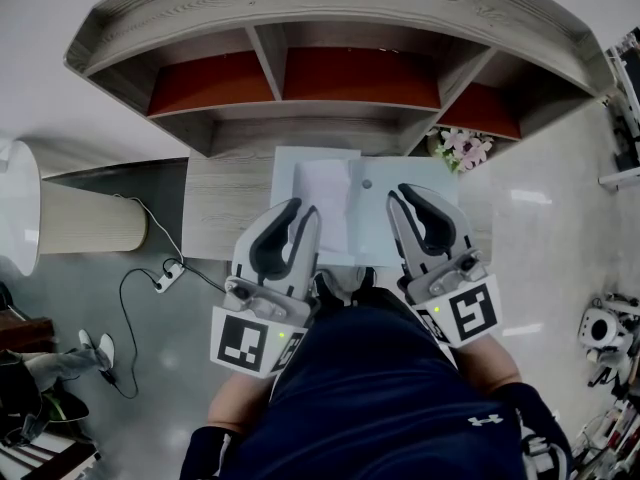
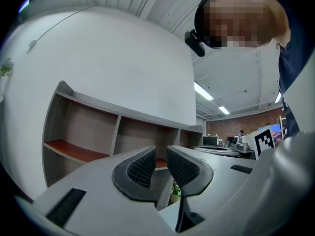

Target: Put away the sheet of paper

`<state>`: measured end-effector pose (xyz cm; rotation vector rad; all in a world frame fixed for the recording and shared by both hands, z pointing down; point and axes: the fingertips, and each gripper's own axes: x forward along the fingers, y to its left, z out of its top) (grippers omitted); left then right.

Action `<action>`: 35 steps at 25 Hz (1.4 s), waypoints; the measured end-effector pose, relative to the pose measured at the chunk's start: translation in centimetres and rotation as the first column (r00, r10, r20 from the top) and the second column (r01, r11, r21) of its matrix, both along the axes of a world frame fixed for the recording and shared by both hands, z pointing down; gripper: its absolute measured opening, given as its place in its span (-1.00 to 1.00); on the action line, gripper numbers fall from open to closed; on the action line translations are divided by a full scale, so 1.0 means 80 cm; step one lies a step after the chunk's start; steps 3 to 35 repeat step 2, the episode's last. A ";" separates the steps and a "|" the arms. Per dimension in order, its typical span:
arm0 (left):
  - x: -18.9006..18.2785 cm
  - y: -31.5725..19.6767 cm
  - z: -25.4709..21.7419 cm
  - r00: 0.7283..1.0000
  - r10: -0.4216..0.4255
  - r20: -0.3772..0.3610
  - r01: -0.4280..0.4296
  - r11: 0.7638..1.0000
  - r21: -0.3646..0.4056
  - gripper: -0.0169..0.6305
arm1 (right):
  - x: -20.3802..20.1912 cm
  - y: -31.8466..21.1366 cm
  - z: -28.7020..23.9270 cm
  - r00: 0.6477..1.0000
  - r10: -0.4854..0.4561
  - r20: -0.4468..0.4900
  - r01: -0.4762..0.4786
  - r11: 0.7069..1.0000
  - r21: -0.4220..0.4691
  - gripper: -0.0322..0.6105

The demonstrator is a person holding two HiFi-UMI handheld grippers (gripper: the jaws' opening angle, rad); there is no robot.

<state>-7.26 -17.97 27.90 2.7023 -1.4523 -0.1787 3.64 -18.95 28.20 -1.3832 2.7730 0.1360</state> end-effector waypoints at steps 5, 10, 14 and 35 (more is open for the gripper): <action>0.000 -0.001 0.000 1.000 0.001 -0.001 -0.001 1.000 -0.001 -0.70 | -0.001 -0.001 0.003 1.000 -0.003 0.000 0.003 1.000 -0.008 -0.75; 0.000 -0.001 0.000 1.000 0.001 -0.001 -0.001 1.000 -0.001 -0.70 | -0.001 -0.001 0.003 1.000 -0.003 0.000 0.003 1.000 -0.008 -0.75; 0.000 -0.001 0.000 1.000 0.001 -0.001 -0.001 1.000 -0.001 -0.70 | -0.001 -0.001 0.003 1.000 -0.003 0.000 0.003 1.000 -0.008 -0.75; 0.000 -0.001 0.000 1.000 0.001 -0.001 -0.001 1.000 -0.001 -0.70 | -0.001 -0.001 0.003 1.000 -0.003 0.000 0.003 1.000 -0.008 -0.75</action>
